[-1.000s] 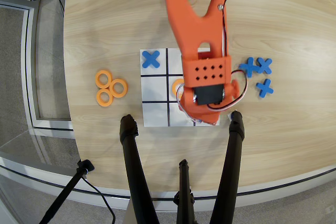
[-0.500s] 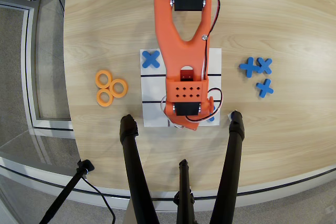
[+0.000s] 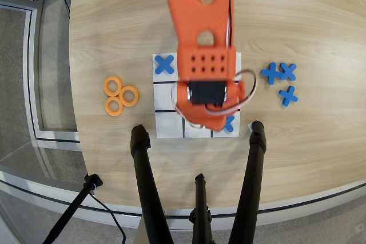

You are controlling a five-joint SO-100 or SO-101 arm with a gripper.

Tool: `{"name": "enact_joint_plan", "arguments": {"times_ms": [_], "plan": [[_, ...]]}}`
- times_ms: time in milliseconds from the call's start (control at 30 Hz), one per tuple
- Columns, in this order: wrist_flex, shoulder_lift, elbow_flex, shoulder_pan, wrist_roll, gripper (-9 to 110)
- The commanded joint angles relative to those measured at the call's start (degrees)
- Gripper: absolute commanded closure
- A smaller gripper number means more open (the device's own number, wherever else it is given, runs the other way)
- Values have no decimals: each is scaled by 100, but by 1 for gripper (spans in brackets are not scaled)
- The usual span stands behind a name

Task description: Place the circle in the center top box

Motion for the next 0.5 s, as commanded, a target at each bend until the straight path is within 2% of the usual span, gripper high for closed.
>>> {"name": "enact_joint_plan", "arguments": {"times_ms": [0, 133, 333, 467], "plan": [[185, 1714, 782, 62, 35, 80], [712, 3507, 2136, 229, -281, 80], [738, 6029, 4887, 448, -914, 80], [712, 7110, 6064, 624, -1187, 80]]}}
